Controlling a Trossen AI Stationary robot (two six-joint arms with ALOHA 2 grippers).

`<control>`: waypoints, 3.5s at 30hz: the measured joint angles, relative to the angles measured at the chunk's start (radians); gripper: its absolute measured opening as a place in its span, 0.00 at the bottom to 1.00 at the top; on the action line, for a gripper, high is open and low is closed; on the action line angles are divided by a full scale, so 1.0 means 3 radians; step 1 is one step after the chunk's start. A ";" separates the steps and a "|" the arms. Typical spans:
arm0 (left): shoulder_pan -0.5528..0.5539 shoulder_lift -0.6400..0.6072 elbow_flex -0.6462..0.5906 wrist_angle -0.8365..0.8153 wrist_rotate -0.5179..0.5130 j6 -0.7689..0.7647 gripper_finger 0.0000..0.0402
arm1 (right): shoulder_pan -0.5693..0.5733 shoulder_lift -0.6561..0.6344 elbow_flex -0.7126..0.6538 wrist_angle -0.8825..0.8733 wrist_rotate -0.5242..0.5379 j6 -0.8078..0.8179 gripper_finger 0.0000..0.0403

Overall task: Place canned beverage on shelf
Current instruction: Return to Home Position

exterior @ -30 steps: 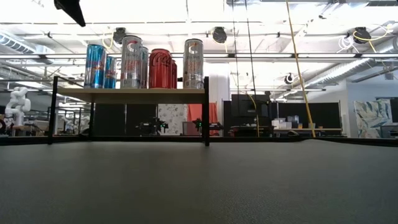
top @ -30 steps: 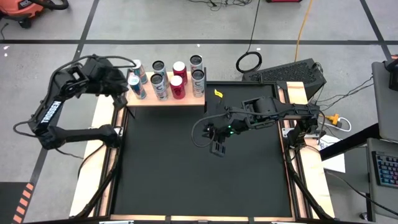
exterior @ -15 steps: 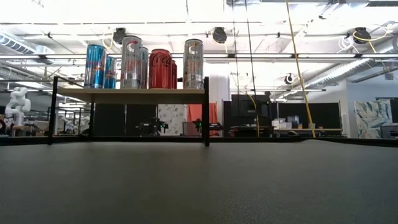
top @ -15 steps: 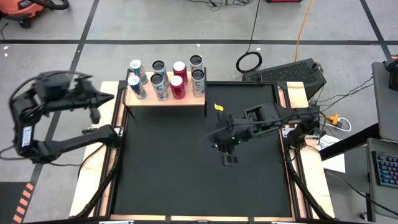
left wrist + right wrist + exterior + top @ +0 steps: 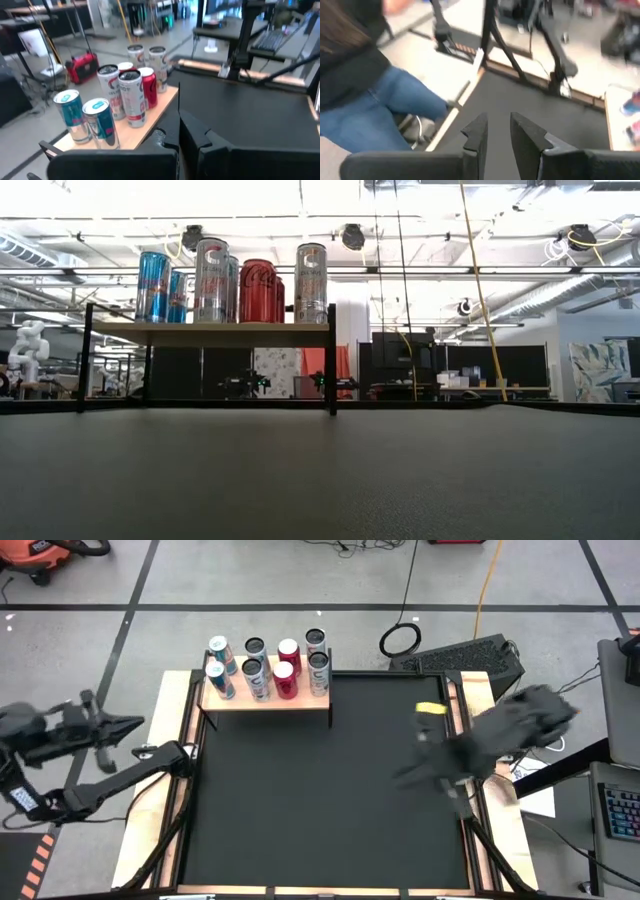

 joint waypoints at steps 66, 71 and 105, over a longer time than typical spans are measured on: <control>0.0329 -0.1198 -0.4228 0.4458 0.0370 -0.0587 0.00 | 0.0301 -0.4741 -0.7269 0.4612 -0.0511 -0.0312 0.17; 0.0197 -0.1198 -0.4571 0.4918 0.0373 -0.0659 0.00 | 0.0302 -0.4742 -0.7620 0.5032 -0.0685 -0.0250 0.17; -0.0822 -0.1198 -0.5084 0.4853 -0.0896 -0.0393 0.00 | 0.0299 -0.4742 -0.7748 0.4242 0.0193 0.0445 0.17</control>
